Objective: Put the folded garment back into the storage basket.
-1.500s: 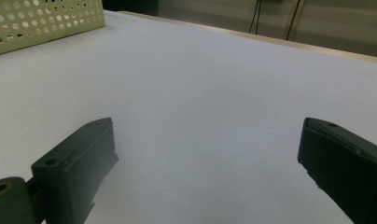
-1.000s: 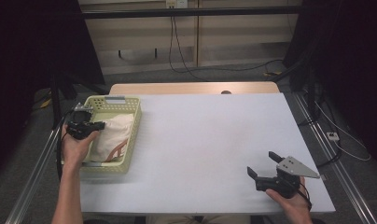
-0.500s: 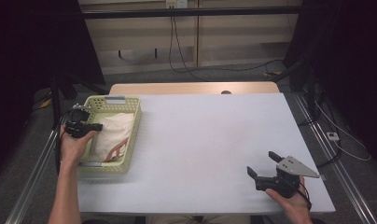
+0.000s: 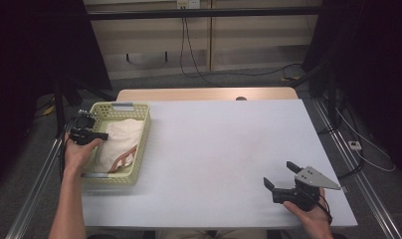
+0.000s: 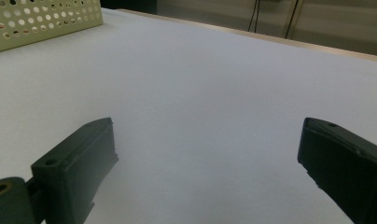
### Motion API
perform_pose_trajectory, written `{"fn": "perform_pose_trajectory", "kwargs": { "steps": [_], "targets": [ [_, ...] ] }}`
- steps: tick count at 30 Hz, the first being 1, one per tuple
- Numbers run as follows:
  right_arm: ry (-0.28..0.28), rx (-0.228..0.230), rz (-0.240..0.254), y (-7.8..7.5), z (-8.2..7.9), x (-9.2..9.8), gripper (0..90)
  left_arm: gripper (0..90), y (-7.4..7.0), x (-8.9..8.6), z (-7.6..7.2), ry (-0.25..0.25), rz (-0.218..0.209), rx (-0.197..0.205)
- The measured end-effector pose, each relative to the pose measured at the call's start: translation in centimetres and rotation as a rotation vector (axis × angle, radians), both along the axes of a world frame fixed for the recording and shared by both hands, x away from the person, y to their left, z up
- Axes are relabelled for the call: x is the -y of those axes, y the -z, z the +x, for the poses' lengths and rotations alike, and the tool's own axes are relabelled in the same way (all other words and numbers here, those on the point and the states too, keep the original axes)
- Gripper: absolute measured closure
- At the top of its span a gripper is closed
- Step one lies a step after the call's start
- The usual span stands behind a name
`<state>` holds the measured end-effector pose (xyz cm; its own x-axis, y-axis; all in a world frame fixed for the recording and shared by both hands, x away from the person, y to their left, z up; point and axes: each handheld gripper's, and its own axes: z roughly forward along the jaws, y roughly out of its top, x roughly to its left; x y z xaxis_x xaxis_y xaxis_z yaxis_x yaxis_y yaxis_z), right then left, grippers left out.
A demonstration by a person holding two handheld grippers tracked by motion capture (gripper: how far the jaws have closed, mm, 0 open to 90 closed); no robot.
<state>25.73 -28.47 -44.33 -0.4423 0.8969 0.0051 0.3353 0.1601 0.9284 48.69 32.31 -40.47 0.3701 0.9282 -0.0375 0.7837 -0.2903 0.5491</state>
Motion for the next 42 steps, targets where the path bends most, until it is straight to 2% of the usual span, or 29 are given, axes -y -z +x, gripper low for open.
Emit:
{"fn": "perform_pose_trajectory", "kwargs": {
  "steps": [5,8,12,15,20,22,25,26,34,42],
  "targets": [
    [0.001,0.000,0.003,0.0,0.0,0.0,4.1,87.0,0.4,0.4,0.5,0.010,0.046,-0.030],
    [-0.003,0.000,0.002,0.0,0.0,0.0,4.1,87.0,0.5,0.4,0.6,-0.009,0.042,-0.034],
    [-0.001,-0.001,0.002,0.0,0.0,0.0,4.1,87.0,0.6,0.2,0.6,-0.015,0.067,-0.052],
    [-0.003,0.000,-0.002,0.0,0.0,0.0,4.1,87.0,0.7,0.1,0.7,-0.036,0.070,-0.062],
    [-0.003,-0.001,-0.002,0.0,0.0,0.0,4.2,86.9,1.0,0.0,0.8,-0.040,0.068,-0.075],
    [-0.003,-0.002,-0.001,0.0,0.0,0.0,4.2,86.9,1.2,0.0,0.9,-0.050,0.080,-0.096],
    [-0.004,-0.001,-0.002,0.0,0.0,0.0,4.2,86.9,1.3,-0.1,0.9,-0.064,0.074,-0.103],
    [-0.003,-0.001,-0.001,0.0,0.0,0.0,4.2,86.6,1.4,-0.2,1.0,-0.056,0.082,-0.119],
    [-0.003,-0.001,-0.001,0.0,0.0,0.0,4.2,85.9,2.0,0.1,1.3,-0.072,0.087,-0.137],
    [-0.007,-0.003,-0.002,0.0,-0.1,-0.1,4.2,85.1,2.0,0.1,1.3,-0.070,0.085,-0.146]
  ]
}}
